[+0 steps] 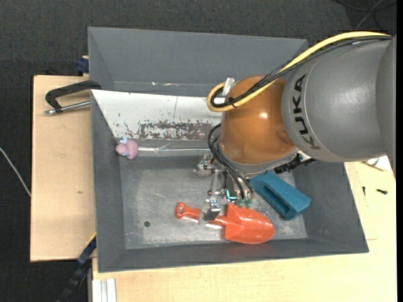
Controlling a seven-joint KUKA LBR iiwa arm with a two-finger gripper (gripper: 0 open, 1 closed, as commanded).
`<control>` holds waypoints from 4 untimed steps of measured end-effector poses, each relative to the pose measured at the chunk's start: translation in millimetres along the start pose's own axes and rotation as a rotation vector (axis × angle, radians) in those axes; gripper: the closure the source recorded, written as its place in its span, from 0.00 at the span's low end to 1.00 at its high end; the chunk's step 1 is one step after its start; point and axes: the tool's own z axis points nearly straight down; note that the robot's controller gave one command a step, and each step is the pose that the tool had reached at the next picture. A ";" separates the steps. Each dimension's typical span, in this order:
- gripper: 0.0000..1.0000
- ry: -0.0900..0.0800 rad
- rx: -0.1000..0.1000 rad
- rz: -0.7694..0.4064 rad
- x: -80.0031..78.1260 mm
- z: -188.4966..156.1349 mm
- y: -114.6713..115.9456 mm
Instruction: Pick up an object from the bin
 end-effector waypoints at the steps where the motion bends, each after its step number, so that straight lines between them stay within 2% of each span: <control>1: 0.00 -0.008 -0.001 0.002 -2.0 -4.1 -0.6; 2: 0.00 -0.012 -0.001 -0.012 3.5 76.0 -51.7; 3: 0.00 -0.017 -0.003 -0.011 2.8 75.1 -51.4; 4: 0.00 -0.012 -0.002 -0.012 2.7 75.6 -50.8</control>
Offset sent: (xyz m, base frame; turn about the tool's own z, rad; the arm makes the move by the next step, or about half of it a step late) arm -0.0063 -0.0579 -0.0858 -0.0113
